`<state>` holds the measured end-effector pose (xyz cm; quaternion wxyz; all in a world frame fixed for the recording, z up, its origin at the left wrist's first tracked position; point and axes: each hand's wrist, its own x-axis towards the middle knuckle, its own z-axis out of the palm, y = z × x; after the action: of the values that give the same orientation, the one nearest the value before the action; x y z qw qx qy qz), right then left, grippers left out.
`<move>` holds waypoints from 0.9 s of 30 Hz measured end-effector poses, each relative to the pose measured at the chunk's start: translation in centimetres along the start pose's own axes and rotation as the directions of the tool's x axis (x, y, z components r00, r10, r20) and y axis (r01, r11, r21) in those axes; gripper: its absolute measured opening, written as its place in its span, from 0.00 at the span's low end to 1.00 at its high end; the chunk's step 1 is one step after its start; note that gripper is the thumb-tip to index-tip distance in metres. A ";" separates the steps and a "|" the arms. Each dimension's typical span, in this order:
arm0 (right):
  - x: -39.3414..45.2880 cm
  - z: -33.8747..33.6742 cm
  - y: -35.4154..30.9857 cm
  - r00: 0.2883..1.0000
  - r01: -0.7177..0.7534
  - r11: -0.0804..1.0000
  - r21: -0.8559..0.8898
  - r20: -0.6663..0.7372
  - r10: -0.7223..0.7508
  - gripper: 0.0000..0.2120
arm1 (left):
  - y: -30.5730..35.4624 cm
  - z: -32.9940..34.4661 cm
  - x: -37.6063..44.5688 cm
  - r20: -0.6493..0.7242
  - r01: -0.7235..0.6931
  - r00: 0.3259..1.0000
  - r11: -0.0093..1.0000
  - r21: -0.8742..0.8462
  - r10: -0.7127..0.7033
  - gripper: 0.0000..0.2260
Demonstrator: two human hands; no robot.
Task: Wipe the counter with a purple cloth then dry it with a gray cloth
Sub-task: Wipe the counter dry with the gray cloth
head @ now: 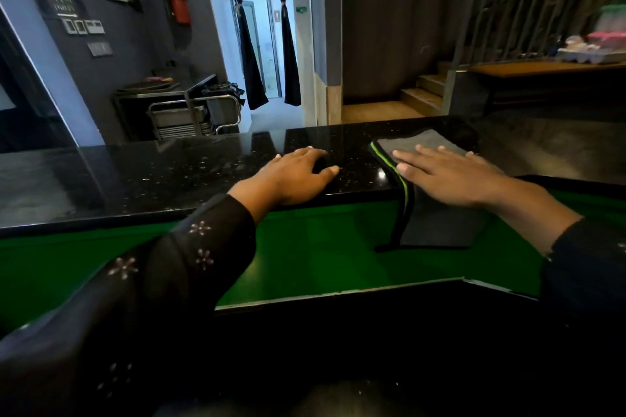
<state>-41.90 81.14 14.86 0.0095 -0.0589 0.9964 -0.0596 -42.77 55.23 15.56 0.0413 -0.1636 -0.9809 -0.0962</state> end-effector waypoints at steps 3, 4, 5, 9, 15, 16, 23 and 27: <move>1.7 -0.8 2.9 0.997 -0.064 0.998 0.012 0.047 0.063 0.29 | 0.5 1.1 0.6 -0.015 -0.007 1.000 1.000 0.003 0.007 0.25; 2.6 -1.1 3.8 0.995 -0.083 0.996 0.019 0.064 0.082 0.30 | 0.3 1.2 0.5 -0.013 -0.004 1.000 1.000 0.006 0.004 0.26; 3.7 -1.3 4.7 0.992 -0.101 0.995 0.024 0.075 0.099 0.30 | 0.2 1.2 0.6 -0.015 -0.003 1.000 1.000 0.009 0.003 0.26; 8.1 -1.7 6.6 0.984 -0.167 0.985 0.039 0.072 0.164 0.30 | 0.2 1.4 1.0 -0.047 -0.003 0.999 1.000 0.023 0.004 0.25; 10.9 -2.1 5.7 0.979 -0.199 0.976 0.091 0.066 0.194 0.31 | 0.3 1.3 1.0 -0.047 0.012 0.999 1.000 -0.005 -0.012 0.22; 10.8 -2.2 5.5 0.979 -0.199 0.976 0.089 0.062 0.194 0.31 | 0.4 1.2 0.9 -0.044 0.014 0.999 1.000 -0.008 -0.014 0.22; 5.4 -1.2 3.7 0.993 -0.107 0.993 0.048 0.057 0.105 0.30 | 0.3 1.1 0.8 -0.021 0.012 1.000 1.000 -0.016 -0.012 0.23; 1.7 0.0 2.5 0.999 -0.041 0.999 -0.003 -0.004 0.041 0.29 | 0.2 1.2 1.0 -0.019 0.007 1.000 1.000 -0.021 -0.007 0.23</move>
<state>-43.89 83.38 14.58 0.0087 -0.0385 0.9975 -0.0579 -43.75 55.95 14.52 0.0487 -0.1596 -0.9801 -0.1079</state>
